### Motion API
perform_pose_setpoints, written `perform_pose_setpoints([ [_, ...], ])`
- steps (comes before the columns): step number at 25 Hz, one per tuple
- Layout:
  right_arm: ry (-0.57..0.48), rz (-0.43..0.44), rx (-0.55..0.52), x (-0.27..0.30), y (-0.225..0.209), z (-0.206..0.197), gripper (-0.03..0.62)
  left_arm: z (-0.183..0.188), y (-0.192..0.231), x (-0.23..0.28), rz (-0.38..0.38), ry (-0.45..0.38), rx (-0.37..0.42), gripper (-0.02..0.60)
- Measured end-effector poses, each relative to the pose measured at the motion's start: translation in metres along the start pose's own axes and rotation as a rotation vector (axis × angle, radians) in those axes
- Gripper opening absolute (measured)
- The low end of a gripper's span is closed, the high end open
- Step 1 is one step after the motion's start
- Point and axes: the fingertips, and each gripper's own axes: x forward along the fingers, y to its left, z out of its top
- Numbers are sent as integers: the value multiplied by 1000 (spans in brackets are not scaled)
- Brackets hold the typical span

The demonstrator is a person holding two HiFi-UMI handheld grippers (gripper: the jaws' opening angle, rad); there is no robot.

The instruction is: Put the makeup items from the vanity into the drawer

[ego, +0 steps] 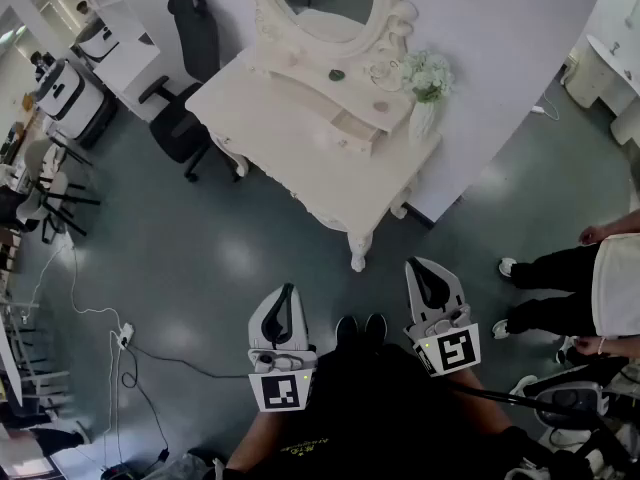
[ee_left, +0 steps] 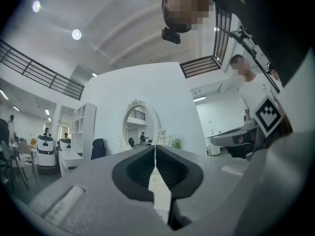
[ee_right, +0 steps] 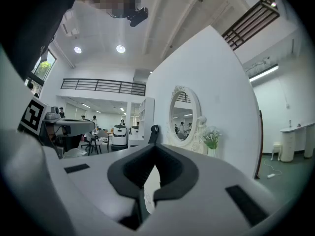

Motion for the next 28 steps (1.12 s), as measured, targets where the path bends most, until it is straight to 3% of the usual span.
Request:
perform_pose_setpoints([
  [7,-42,15,-17,15,-9,5,2,15,3,15,28,-103,-2,23],
  [12,-41,16,-23,12,-10,3,3,14,0,13,28,-118,-1,23],
  [15,-56,18,-4,10,-11,4,3,13,-2,14,25,-107,-5,23],
  [19,-73,17,27,6,-14,4,3,0,-2,12,32,-31,-12,23],
  [28,-63,23,8,17,-29,1,3,-2,-4,25,45,-24,0,23],
])
